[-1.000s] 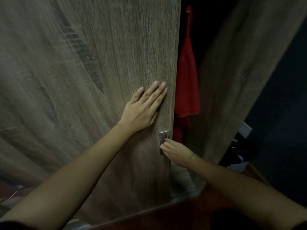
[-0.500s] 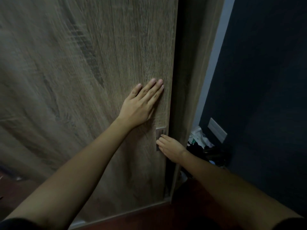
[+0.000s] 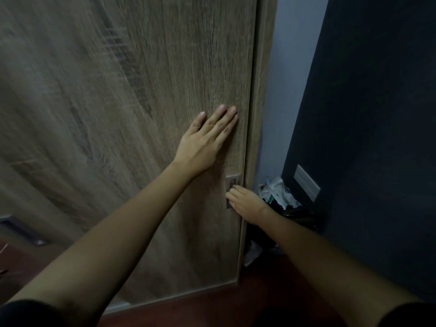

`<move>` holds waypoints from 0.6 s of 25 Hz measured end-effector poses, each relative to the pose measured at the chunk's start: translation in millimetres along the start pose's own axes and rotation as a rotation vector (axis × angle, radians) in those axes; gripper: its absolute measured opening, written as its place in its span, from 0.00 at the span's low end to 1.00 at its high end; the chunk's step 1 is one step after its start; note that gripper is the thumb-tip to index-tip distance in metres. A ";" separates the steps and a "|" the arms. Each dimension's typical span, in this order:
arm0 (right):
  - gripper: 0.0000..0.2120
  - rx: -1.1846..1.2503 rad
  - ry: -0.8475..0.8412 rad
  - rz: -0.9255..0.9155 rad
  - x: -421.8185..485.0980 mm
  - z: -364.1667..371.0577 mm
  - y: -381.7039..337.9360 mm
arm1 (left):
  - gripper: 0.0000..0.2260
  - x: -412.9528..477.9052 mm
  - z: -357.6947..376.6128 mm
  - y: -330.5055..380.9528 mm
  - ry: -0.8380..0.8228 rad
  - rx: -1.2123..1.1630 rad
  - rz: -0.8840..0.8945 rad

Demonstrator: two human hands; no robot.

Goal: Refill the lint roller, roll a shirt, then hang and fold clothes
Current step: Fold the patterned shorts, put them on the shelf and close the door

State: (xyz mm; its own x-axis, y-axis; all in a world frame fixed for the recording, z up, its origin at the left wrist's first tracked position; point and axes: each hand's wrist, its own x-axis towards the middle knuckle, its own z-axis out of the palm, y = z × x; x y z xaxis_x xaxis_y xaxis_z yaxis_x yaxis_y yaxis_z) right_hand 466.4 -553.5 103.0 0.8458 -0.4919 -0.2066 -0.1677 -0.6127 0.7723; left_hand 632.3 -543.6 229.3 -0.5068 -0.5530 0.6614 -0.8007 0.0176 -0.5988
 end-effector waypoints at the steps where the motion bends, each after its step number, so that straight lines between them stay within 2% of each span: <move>1: 0.20 0.007 0.004 0.003 0.3 0.2 -0.6 | 0.27 0.9 -0.8 0.6 -0.001 -0.005 -0.003; 5: 0.20 0.054 -0.027 0.017 -2.8 -2.4 -1.3 | 0.25 2.0 -6.1 7.4 -0.044 0.008 -0.019; 8: 0.25 0.207 -0.093 0.038 -15.0 -7.0 -4.6 | 0.25 2.6 -24.9 8.8 -0.089 -0.114 -0.075; 9: 0.26 0.287 -0.109 0.056 -22.5 -10.4 -5.5 | 0.26 1.0 -34.1 9.8 -0.139 -0.203 -0.110; 12: 0.28 0.596 -0.131 0.208 -50.2 -28.5 -7.7 | 0.28 -17.6 -59.7 20.7 -0.463 -0.484 -0.225; 15: 0.25 0.761 -0.172 0.433 -79.5 -61.4 -8.6 | 0.26 -49.0 -77.2 28.2 -0.698 -0.574 -0.268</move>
State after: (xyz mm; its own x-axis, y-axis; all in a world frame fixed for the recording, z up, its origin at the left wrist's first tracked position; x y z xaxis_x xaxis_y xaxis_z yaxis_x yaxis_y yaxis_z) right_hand 431.7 -471.1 149.7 0.5531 -0.8238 -0.1239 -0.7974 -0.5666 0.2078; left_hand 609.9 -451.6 214.8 -0.1254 -0.9689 0.2131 -0.9921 0.1221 -0.0285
